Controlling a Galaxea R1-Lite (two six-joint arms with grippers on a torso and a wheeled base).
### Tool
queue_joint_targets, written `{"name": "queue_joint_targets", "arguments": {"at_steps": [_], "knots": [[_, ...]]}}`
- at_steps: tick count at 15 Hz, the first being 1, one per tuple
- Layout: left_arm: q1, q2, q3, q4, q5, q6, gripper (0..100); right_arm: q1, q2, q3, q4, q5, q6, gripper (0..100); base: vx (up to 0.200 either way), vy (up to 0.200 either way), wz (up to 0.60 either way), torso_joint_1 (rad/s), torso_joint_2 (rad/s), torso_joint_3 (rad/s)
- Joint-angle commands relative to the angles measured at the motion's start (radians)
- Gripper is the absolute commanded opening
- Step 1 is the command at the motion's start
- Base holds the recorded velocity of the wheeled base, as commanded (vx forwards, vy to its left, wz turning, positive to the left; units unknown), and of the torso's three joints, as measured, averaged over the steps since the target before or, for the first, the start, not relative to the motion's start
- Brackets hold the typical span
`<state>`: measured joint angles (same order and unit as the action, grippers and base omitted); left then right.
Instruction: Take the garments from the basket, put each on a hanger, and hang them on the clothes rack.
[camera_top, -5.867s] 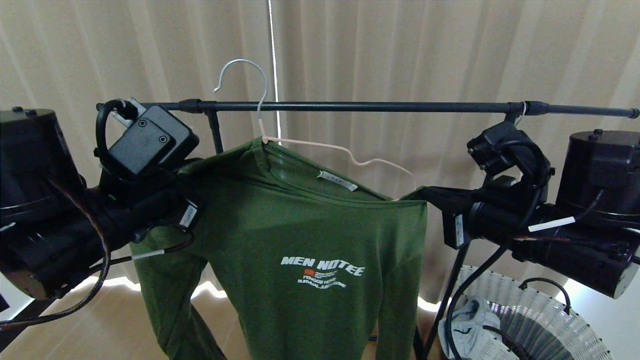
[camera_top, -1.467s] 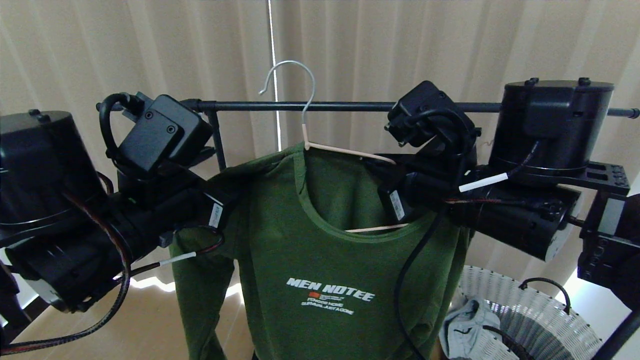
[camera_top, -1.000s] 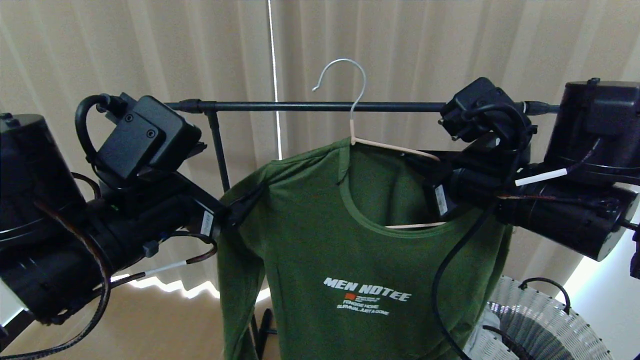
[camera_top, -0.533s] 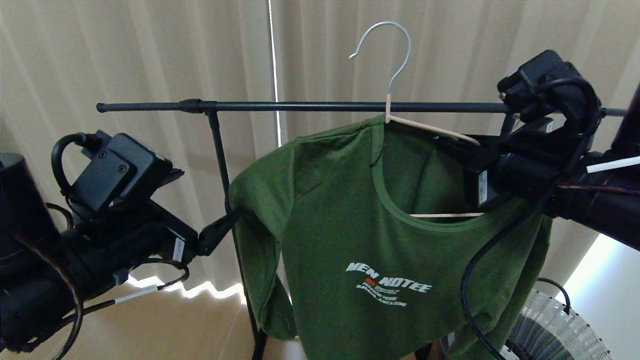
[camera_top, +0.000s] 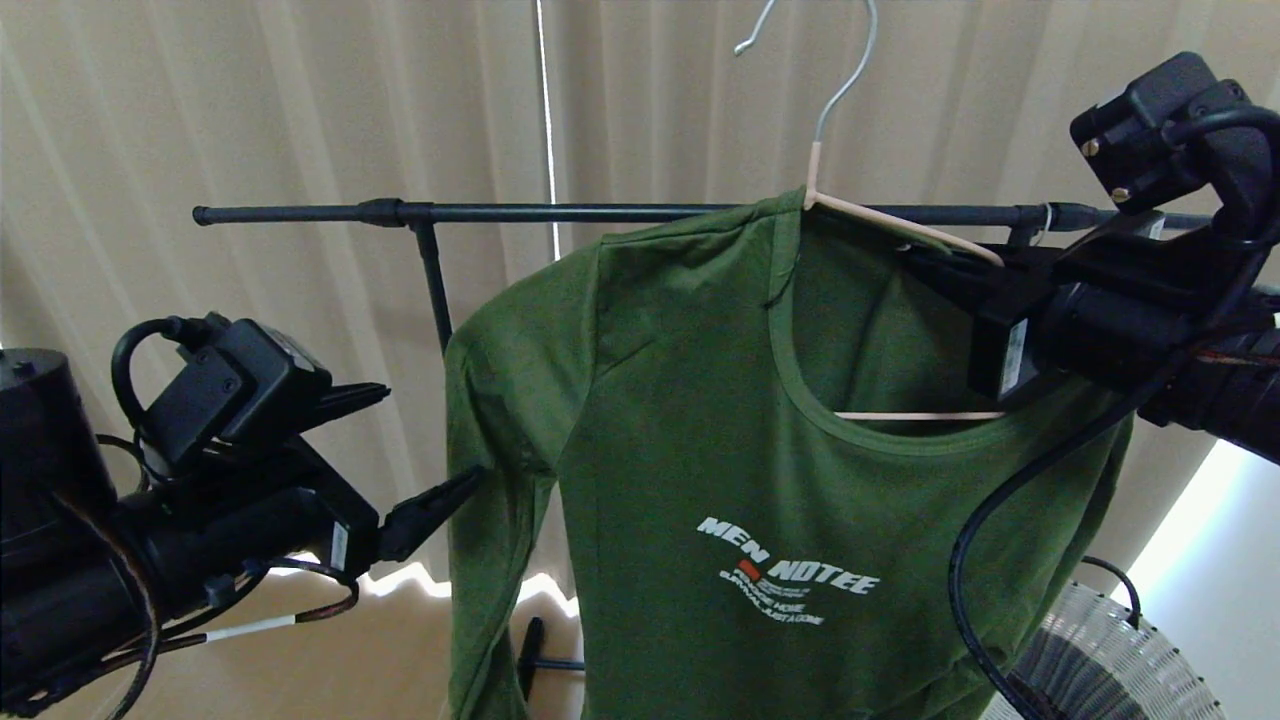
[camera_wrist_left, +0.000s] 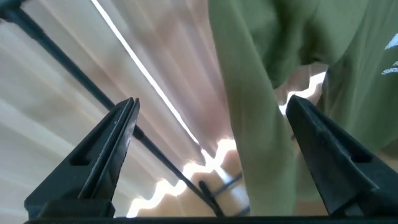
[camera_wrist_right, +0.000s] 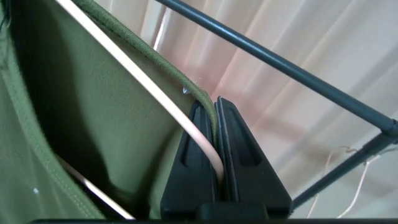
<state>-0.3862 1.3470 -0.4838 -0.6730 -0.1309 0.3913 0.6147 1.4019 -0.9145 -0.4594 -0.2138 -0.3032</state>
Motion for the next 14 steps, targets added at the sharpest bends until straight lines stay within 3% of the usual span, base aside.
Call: {"name": "queue_joint_targets", "arguments": {"at_steps": [1,4,5,10,12,14], "knots": [[0.003,0.037,-0.007,-0.002,-0.003,0.003,100,0.002,-0.006,0.005,-0.001,0.001,-0.001,0,0.0,0.0,0.0,0.0,0.0,0.0],[0.0,0.055,-0.027,-0.004,-0.001,0.006,100,0.017,-0.015,0.006,0.001,0.005,-0.001,0,0.0,0.0,0.0,0.0,0.0,0.0],[0.0,0.057,-0.032,-0.004,-0.001,0.006,0,0.017,-0.017,0.006,0.001,0.004,-0.001,0,0.0,0.0,0.0,0.0,0.0,0.0],[0.004,0.054,-0.03,-0.005,0.007,0.008,0,0.017,-0.017,0.006,0.001,0.004,-0.004,0,0.0,0.0,0.0,0.0,0.0,0.0],[0.052,0.047,-0.019,-0.005,0.007,0.014,0,0.011,-0.018,0.008,0.002,-0.006,-0.005,0,0.0,0.0,0.0,0.0,0.0,0.0],[0.164,0.047,-0.001,-0.005,0.008,0.07,0,-0.015,-0.018,0.009,0.002,-0.01,-0.005,0,0.0,0.0,0.0,0.0,0.0,0.0]]}}
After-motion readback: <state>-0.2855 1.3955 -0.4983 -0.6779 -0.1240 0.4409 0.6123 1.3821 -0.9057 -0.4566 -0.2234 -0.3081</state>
